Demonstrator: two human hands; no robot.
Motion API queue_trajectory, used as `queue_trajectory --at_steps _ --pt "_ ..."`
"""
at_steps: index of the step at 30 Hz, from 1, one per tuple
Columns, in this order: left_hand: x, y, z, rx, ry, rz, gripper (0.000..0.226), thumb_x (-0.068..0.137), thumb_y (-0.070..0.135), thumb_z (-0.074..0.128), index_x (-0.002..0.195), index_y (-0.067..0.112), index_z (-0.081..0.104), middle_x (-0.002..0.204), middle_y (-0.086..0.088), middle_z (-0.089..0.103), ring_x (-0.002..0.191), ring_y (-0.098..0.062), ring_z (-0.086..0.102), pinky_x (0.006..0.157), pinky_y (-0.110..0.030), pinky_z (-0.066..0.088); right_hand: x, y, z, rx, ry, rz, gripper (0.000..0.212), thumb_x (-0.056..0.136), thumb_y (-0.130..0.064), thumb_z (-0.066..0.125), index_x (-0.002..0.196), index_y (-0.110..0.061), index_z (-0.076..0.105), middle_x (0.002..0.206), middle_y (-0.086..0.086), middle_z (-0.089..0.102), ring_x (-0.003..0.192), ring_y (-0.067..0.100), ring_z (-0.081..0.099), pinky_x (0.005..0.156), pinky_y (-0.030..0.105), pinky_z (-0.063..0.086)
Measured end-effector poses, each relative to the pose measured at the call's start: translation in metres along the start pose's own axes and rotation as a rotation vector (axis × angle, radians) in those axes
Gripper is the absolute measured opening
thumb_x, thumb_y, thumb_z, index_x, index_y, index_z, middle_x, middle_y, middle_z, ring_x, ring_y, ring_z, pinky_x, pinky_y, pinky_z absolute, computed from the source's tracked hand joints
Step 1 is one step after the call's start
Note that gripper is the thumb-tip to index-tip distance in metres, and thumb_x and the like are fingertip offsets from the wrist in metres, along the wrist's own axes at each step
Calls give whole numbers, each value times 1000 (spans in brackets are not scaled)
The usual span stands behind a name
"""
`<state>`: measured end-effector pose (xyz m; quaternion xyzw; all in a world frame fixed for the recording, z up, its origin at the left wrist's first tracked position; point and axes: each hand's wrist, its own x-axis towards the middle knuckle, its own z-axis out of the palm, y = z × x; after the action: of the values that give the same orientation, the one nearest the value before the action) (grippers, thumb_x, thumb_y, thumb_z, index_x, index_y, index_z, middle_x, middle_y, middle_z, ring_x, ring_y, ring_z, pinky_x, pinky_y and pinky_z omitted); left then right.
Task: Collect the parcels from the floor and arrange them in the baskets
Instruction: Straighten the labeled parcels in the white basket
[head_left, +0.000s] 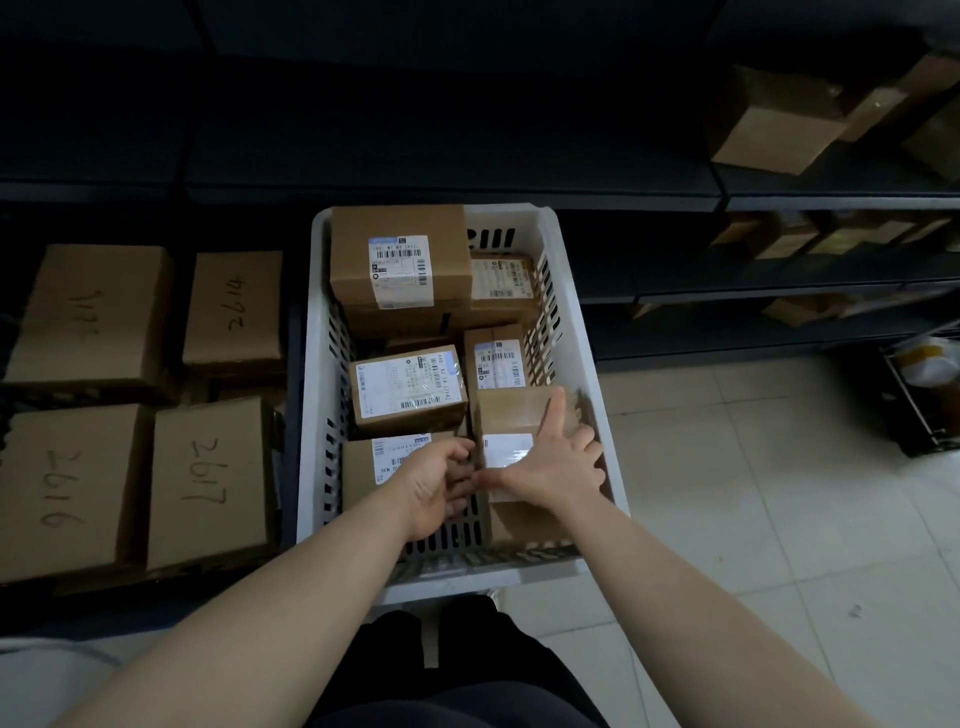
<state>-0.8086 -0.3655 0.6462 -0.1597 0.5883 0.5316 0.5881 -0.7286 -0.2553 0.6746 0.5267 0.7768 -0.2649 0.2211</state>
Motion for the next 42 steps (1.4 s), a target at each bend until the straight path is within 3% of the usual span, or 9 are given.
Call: queue_trajectory --at_steps 6,10,13,15,17,20,24,29,42 --pt "0 7 1 105 46 1 13 91 16 46 85 16 58 78 -5 58 71 -18 51 67 -29 39 -3 -5 4 -82 47 -42 136 54 -78 68 147 -36 -24 147 22 14 134 40 24 107 48 27" --pt "-6 15 4 113 25 14 25 96 16 45 77 13 60 63 -4 59 48 -13 57 45 -19 42 -1 -9 -11 172 -84 -11 129 57 -65 71 148 -40 -16 138 15 23 128 34 28 102 43 32" --pt "-9 20 5 139 -2 3 21 97 14 44 86 11 62 72 -7 64 65 -18 60 54 -26 45 7 -4 -20 347 -223 31 111 61 -47 69 149 -31 4 135 16 37 115 32 46 82 35 47" --pt "-8 22 4 187 -14 -6 21 96 14 45 86 11 64 71 -7 67 69 -20 62 57 -28 49 8 -1 -22 403 -322 46 91 57 -39 62 139 -17 28 120 16 60 84 24 60 60 30 49" --pt "-9 22 8 210 -29 -2 19 94 13 49 86 11 65 68 -5 68 73 -22 62 63 -32 53 12 2 -22 397 -348 35 62 63 -34 58 122 -14 52 109 10 68 79 20 63 68 32 54" --pt "-11 25 20 288 -28 29 17 95 17 51 89 13 67 71 -4 65 71 -21 61 59 -29 51 13 2 -27 402 -320 35 33 88 -28 47 113 -11 60 102 8 66 86 21 62 72 32 52" --pt "-9 32 29 410 31 110 20 97 22 49 90 14 66 70 -1 61 60 -17 53 49 -24 37 16 5 -39 334 -298 20 33 93 -30 41 107 -10 63 109 12 65 100 27 62 87 38 49" --pt "-8 37 32 482 36 103 25 98 24 47 88 14 67 70 -2 61 59 -17 54 45 -22 40 20 6 -46 317 -275 16 39 96 -37 32 104 -11 60 103 10 64 86 23 60 76 32 47" --pt "14 21 30 556 85 122 25 94 9 55 117 4 63 114 -9 69 93 -19 65 61 -21 48 35 14 -22 472 -270 39 25 101 -29 39 104 -12 57 106 7 65 97 23 63 92 37 51"
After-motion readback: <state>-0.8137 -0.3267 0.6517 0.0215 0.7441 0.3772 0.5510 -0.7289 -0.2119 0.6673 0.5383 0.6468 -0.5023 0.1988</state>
